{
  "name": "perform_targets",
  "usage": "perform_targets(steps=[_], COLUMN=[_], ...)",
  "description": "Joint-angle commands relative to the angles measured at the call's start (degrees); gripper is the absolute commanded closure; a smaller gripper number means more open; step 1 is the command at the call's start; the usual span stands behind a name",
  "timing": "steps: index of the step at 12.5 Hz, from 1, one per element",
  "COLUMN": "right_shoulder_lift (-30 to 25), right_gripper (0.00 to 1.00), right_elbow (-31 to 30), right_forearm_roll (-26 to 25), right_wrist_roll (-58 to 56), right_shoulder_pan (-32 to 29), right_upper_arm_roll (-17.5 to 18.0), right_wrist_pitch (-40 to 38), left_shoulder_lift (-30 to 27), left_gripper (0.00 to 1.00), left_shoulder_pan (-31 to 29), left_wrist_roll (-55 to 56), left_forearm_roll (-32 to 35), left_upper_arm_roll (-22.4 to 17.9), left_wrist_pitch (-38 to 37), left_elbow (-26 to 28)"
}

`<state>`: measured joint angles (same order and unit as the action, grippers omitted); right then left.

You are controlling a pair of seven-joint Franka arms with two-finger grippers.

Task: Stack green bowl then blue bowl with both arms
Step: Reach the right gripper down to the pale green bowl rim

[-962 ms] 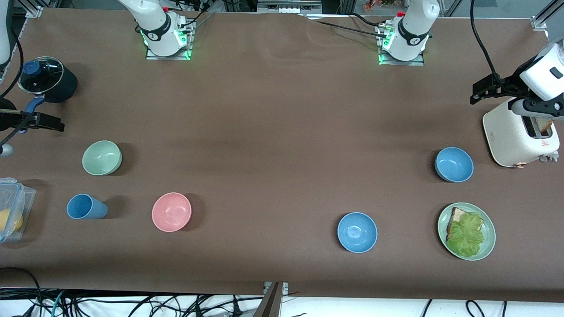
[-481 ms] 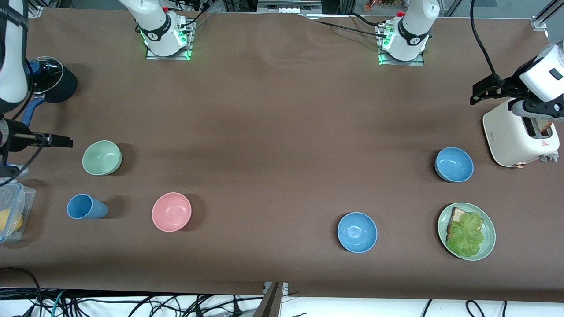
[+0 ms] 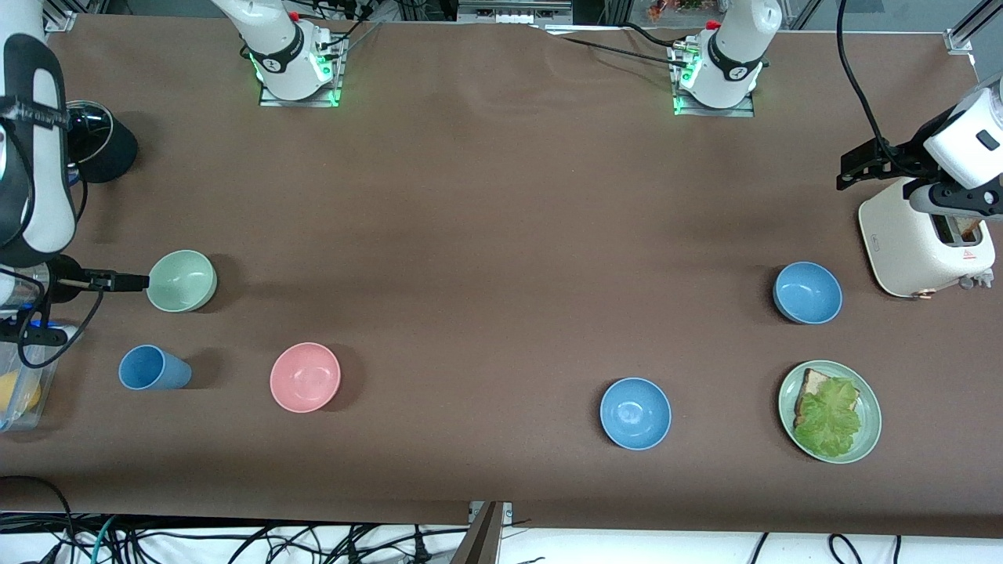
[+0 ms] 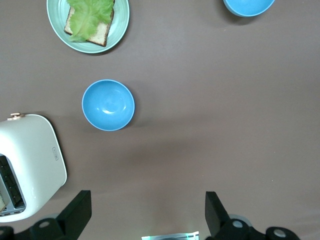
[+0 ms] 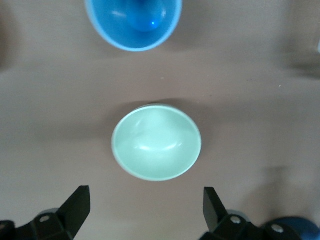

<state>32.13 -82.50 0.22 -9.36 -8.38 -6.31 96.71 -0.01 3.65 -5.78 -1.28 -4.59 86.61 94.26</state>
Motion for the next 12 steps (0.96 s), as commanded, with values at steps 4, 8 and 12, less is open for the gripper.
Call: perform_targets(steps=[4,8,12], right_shoulder_lift=[0.30,1.53,4.61], right_gripper=[0.00,0.00,0.00], right_elbow=[-10.20,-14.17,-14.26], right_forearm_roll=[1.27,1.27,5.66], right_wrist_roll=[-2.33,-5.75,-11.82], right_shoulder_pan=[-2.34,-4.09,-6.64], right_upper_arm_roll=[0.51,0.51,0.51], right_wrist_pitch=[9.18,14.89,17.54], left_shoulder_lift=[0.62,0.54,0.36], left_gripper=[0.00,0.00,0.00], left_shoulder_pan=[-1.46,-0.93,-0.67], left_wrist_roll=[-0.03,0.41,0.41], left_forearm_roll=[-0.30,-0.30,-0.30], left_upper_arm_roll=[0.28,0.37,0.02], left_wrist_pitch=[-0.82,-1.09,-1.09], left_elbow=[-1.18,-1.36,-1.36])
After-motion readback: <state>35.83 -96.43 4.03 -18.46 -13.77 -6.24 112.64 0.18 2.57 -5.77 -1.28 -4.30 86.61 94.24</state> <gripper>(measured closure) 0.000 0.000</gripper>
